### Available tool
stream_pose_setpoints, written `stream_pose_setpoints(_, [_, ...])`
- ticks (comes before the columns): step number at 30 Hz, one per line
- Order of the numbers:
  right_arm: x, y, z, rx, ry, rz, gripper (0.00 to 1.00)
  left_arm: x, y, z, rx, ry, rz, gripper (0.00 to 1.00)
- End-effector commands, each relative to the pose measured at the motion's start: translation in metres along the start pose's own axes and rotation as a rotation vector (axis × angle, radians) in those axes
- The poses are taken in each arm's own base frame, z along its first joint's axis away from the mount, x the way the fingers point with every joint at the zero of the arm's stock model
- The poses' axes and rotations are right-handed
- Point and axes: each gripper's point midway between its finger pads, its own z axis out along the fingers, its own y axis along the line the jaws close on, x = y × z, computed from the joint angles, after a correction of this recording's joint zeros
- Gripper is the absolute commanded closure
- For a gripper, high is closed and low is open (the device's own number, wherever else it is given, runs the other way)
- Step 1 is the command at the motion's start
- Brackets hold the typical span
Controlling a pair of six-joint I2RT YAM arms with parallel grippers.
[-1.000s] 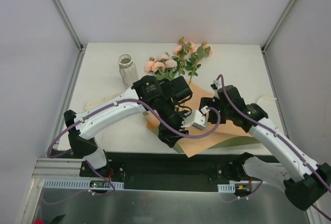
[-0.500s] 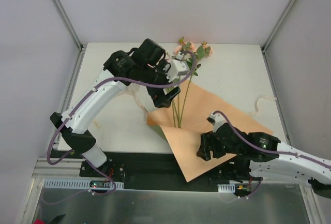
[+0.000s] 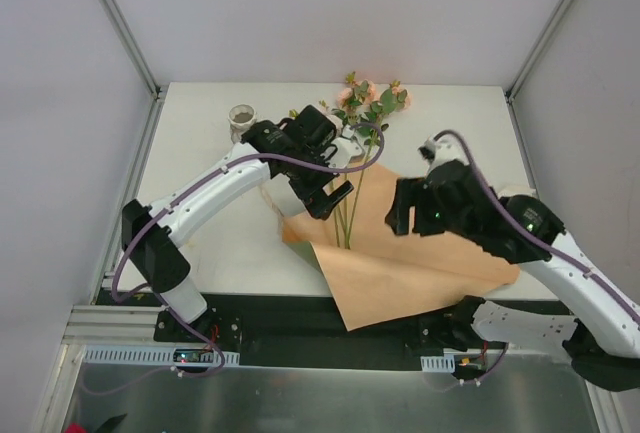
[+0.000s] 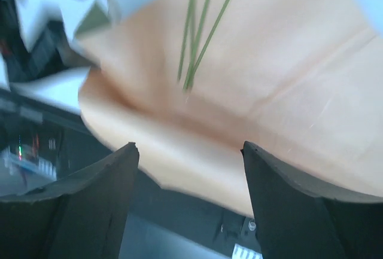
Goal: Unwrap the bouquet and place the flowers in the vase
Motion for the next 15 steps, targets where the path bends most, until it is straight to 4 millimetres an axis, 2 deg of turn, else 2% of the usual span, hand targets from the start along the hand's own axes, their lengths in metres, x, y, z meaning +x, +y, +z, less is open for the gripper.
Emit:
stream_pose_setpoints(1, [-0.051,-0.032,0.015,0.106,-0.039,-0.033,0.27,0.007,-0.023,0.037,0.105,0.022,0.011,0.02])
stream_pose_setpoints(2, [-0.057,-0.05,0.038,0.166,0.001,0.016,0.28,0.018,-0.034,0.045,0.13,0.051,0.031,0.02])
stream_pose_setpoints(3, [-0.067,-0.053,0.054,0.167,-0.011,0.047,0.29,0.023,-0.04,0.046,0.14,0.053,0.044,0.03])
stream_pose_setpoints(4, [-0.068,-0.052,0.069,0.138,0.012,0.069,0.3,0.025,-0.045,0.049,0.143,0.047,0.064,0.03])
stream_pose_setpoints(5, [-0.07,-0.064,0.092,0.171,0.049,0.105,0.32,0.039,-0.052,0.056,0.155,0.079,0.076,0.03])
stream_pose_setpoints(6, [-0.079,-0.065,0.108,0.168,0.03,0.119,0.32,0.043,-0.054,0.055,0.155,0.073,0.086,0.03])
stream_pose_setpoints(7, [-0.081,-0.067,0.12,0.17,0.042,0.128,0.33,0.049,-0.053,0.057,0.149,0.078,0.094,0.03])
stream_pose_setpoints(8, [-0.079,-0.074,0.143,0.19,0.087,0.135,0.35,0.061,-0.053,0.062,0.146,0.103,0.09,0.03])
stream_pose_setpoints(9, [-0.093,-0.07,0.153,0.175,0.057,0.137,0.35,0.066,-0.052,0.061,0.14,0.106,0.092,0.04])
stream_pose_setpoints(10, [-0.099,-0.071,0.162,0.178,0.059,0.138,0.37,0.072,-0.051,0.062,0.131,0.116,0.095,0.05])
stream_pose_setpoints(11, [-0.095,-0.076,0.185,0.197,0.108,0.142,0.37,0.083,-0.048,0.062,0.117,0.13,0.097,0.05])
stream_pose_setpoints(12, [-0.112,-0.072,0.191,0.187,0.078,0.143,0.37,0.088,-0.047,0.062,0.104,0.137,0.101,0.05])
stream_pose_setpoints(13, [-0.108,-0.078,0.21,0.205,0.114,0.148,0.37,0.095,-0.045,0.062,0.097,0.147,0.104,0.05])
stream_pose_setpoints(15, [-0.115,-0.08,0.228,0.207,0.121,0.158,0.37,0.112,-0.036,0.061,0.041,0.177,0.107,0.05])
